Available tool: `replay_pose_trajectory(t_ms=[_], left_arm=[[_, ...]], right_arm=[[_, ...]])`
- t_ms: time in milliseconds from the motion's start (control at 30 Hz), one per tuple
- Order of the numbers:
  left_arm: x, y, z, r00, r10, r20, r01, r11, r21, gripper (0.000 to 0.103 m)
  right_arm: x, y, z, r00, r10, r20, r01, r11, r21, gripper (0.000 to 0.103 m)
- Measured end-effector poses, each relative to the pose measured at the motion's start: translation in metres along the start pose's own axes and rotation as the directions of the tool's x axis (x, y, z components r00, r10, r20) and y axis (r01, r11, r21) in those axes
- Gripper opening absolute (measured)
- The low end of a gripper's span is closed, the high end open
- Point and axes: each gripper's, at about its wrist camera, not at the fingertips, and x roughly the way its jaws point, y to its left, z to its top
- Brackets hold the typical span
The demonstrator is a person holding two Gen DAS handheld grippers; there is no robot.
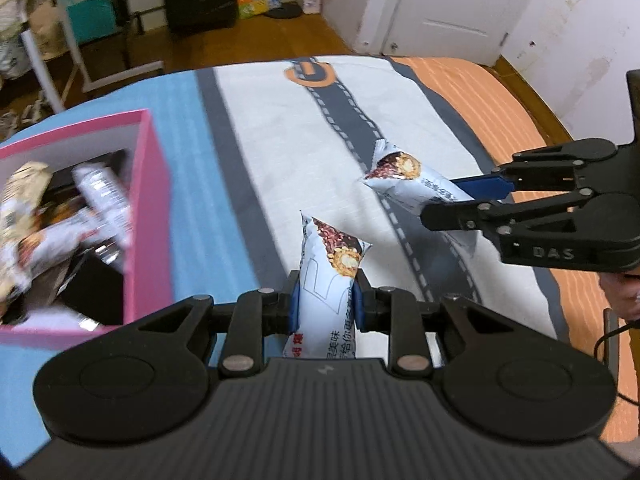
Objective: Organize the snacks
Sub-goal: 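Carry both held chocolate bars over the pink box, then open both grippers to drop the chocolate bars into the box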
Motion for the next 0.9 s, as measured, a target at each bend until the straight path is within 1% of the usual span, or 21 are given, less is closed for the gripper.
replay_pose_trajectory(t_ms=[100, 200, 267, 333, 400, 467, 500, 600, 667, 800, 900], left_arm=[[-0.021, 0.013, -0.014, 0.999, 0.017, 0.033, -0.016, 0.999, -0.031, 0.024], [-0.038, 0.023, -0.025, 0.996, 0.055, 0.068, -0.052, 0.998, -0.042, 0.024], [-0.048, 0.033, -0.03, 0.993, 0.074, 0.09, -0.068, 0.996, -0.066, 0.024], [-0.059, 0.046, -0.033, 0.989, 0.094, 0.118, -0.082, 0.991, -0.101, 0.024], [-0.071, 0.061, -0.036, 0.979, 0.138, 0.152, -0.118, 0.984, -0.131, 0.024], [-0.077, 0.074, -0.036, 0.972, 0.17, 0.164, -0.143, 0.976, -0.164, 0.024], [-0.079, 0.083, -0.035, 0.969, 0.184, 0.166, -0.152, 0.971, -0.186, 0.024], [-0.083, 0.106, -0.032, 0.958, 0.235, 0.164, -0.192, 0.952, -0.24, 0.024], [-0.082, 0.121, -0.027, 0.952, 0.264, 0.157, -0.216, 0.938, -0.27, 0.024], [-0.078, 0.143, -0.014, 0.929, 0.333, 0.162, -0.272, 0.91, -0.314, 0.024], [-0.069, 0.159, -0.004, 0.912, 0.38, 0.157, -0.306, 0.882, -0.358, 0.024]], right_arm=[[-0.008, 0.025, 0.007, 0.999, 0.047, 0.008, -0.047, 0.998, -0.048, 0.03], [-0.01, 0.045, 0.018, 0.996, 0.091, 0.013, -0.089, 0.992, -0.094, 0.03], [-0.008, 0.062, 0.025, 0.993, 0.113, 0.017, -0.11, 0.985, -0.131, 0.03], [-0.005, 0.078, 0.034, 0.991, 0.135, 0.023, -0.129, 0.977, -0.167, 0.03], [-0.001, 0.092, 0.044, 0.985, 0.169, 0.04, -0.158, 0.967, -0.197, 0.03], [0.009, 0.106, 0.057, 0.975, 0.218, 0.044, -0.201, 0.95, -0.238, 0.03], [0.016, 0.114, 0.064, 0.972, 0.231, 0.03, -0.215, 0.939, -0.268, 0.03], [0.038, 0.132, 0.085, 0.979, 0.202, 0.002, -0.19, 0.923, -0.334, 0.03], [0.05, 0.141, 0.098, 0.982, 0.189, 0.001, -0.176, 0.918, -0.356, 0.03], [0.072, 0.146, 0.121, 0.981, 0.193, 0.027, -0.174, 0.927, -0.333, 0.03], [0.092, 0.149, 0.135, 0.976, 0.214, 0.035, -0.192, 0.929, -0.315, 0.03]])
